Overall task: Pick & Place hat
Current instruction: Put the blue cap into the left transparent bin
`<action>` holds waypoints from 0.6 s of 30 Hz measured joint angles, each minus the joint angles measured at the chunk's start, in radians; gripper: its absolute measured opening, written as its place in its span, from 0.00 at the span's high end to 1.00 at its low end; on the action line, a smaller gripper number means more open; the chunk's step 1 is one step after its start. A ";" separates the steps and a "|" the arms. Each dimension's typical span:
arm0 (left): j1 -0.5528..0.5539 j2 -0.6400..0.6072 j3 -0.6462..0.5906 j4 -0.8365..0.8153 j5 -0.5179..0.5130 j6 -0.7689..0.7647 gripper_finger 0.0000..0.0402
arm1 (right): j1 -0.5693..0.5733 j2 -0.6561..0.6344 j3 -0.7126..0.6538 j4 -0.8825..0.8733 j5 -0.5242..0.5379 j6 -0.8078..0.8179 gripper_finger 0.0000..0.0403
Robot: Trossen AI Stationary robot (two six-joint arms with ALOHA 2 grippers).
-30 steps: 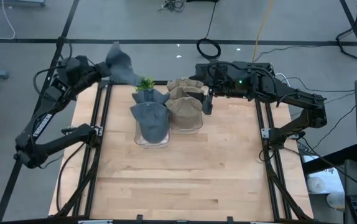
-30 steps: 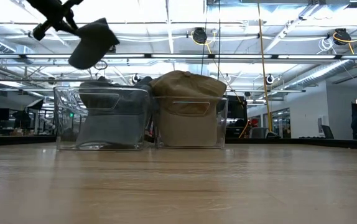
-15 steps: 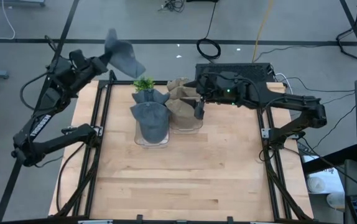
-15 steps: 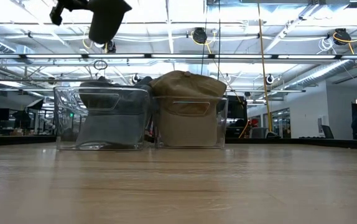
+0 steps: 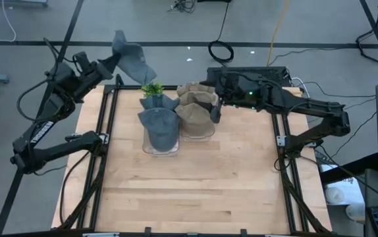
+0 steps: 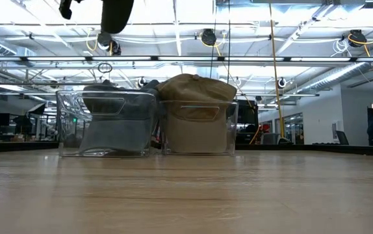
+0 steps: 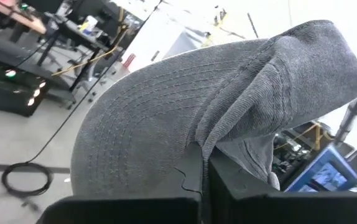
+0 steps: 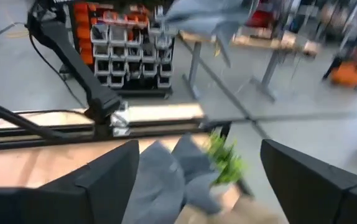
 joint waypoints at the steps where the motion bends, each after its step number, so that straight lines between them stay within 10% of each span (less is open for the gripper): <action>1: -0.006 0.000 0.000 0.012 0.000 0.001 1.00 | 0.000 -0.008 0.000 0.014 0.000 -0.033 0.19; 18: -0.233 0.109 0.000 0.299 -0.029 0.111 1.00 | -0.048 -0.057 0.001 0.229 0.003 0.199 0.17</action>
